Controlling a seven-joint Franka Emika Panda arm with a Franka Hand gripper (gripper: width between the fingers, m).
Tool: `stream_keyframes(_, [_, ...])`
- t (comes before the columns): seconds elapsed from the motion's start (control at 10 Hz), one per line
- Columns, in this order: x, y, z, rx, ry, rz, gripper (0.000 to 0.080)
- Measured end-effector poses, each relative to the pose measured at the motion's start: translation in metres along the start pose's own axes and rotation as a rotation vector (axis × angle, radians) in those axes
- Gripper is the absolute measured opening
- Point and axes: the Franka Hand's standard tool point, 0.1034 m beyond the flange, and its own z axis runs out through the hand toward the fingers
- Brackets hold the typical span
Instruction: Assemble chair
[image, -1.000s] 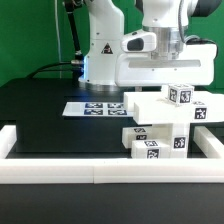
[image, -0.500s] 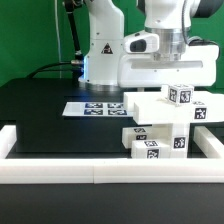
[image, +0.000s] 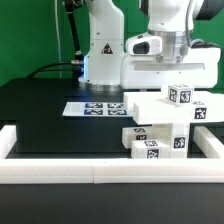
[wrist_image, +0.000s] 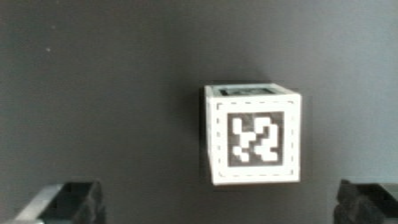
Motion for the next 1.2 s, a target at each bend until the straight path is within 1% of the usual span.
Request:
stream_keyframes(0.2, [-0.005,-0.002,0.003,-0.003,-0.004,0.000,0.0649])
stream_keyframes(0.9, [-0.005,-0.002,0.004,-0.005,-0.005,0.000,0.0649])
stream_keyframes(1.1, [-0.009,0.000,0.014,-0.015,-0.019,-0.003,0.0649])
stream_keyframes(1.2, [-0.008,0.000,0.016,-0.019,-0.022,-0.002,0.0649])
